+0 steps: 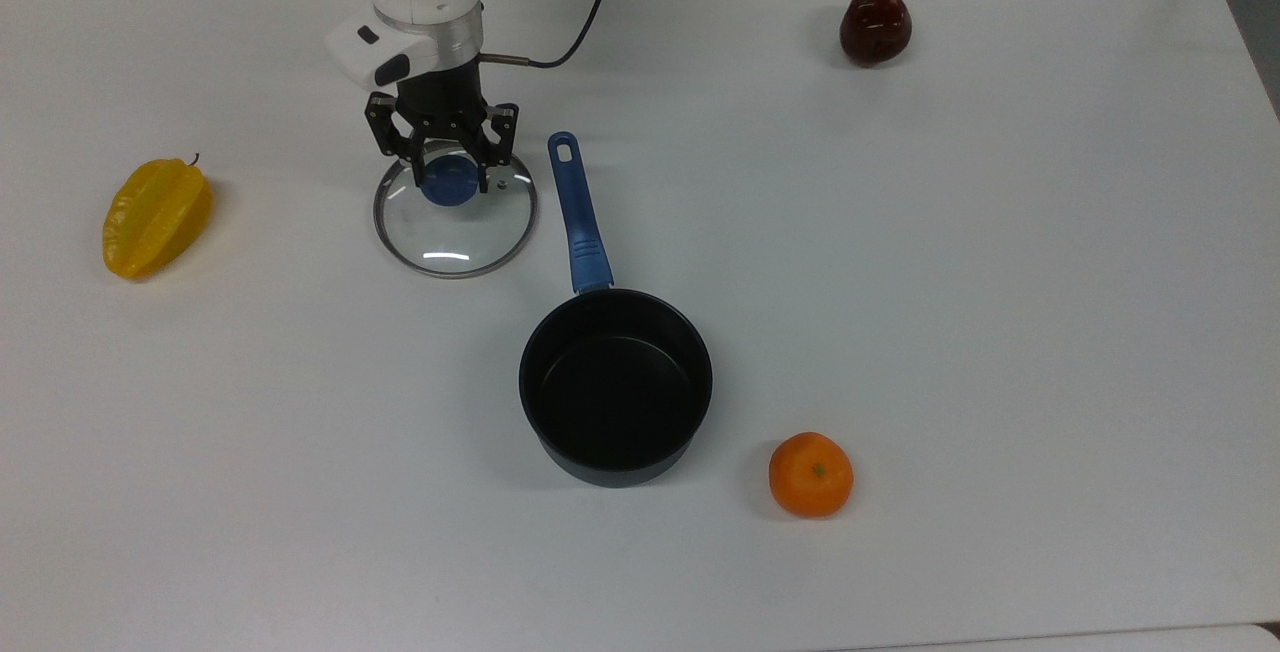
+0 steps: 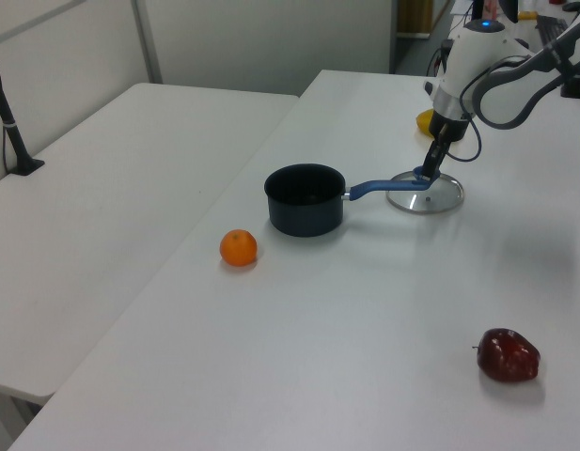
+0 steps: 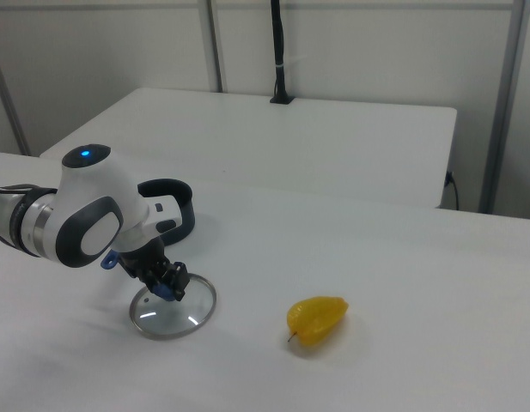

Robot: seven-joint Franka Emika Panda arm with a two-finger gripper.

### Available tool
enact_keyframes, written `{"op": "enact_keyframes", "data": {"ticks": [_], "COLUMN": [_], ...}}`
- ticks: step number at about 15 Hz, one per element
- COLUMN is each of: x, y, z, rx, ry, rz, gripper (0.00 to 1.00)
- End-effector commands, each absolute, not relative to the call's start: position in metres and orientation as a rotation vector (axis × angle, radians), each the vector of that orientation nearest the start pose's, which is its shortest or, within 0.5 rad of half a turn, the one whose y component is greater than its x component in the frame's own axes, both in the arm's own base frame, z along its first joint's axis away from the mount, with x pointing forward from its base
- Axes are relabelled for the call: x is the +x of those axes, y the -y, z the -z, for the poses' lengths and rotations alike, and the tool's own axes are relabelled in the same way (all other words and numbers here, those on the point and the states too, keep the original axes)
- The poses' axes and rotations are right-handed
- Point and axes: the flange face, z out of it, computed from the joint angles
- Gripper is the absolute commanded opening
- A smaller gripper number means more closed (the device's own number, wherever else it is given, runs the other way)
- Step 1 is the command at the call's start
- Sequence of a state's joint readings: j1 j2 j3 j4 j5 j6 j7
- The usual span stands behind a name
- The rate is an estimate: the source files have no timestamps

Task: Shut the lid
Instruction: 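Lower the gripper and grasp the blue knob of the glass lid, then lift the lid and carry it over the black saucepan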

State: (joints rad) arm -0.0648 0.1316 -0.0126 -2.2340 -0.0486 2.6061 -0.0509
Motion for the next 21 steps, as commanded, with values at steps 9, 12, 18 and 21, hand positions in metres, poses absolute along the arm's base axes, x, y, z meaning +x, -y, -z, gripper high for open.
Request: {"op": "enact_keyframes", "data": {"ticks": [9, 12, 18, 21], "x": [0.602, 0.621, 0.656, 0.665], "y": [0.061, 0.061, -0.001, -0.036], "z": [-0.422, -0.470, -0.558, -0.556], "rx": [-3.155, -3.150, -3.127, -3.122], "ry": [-0.144, -0.172, -0.048, 0.040], "rz": [0.409, 0.412, 0.487, 0.510], "gripper": [0.39, 0.39, 0.39, 0.39]}}
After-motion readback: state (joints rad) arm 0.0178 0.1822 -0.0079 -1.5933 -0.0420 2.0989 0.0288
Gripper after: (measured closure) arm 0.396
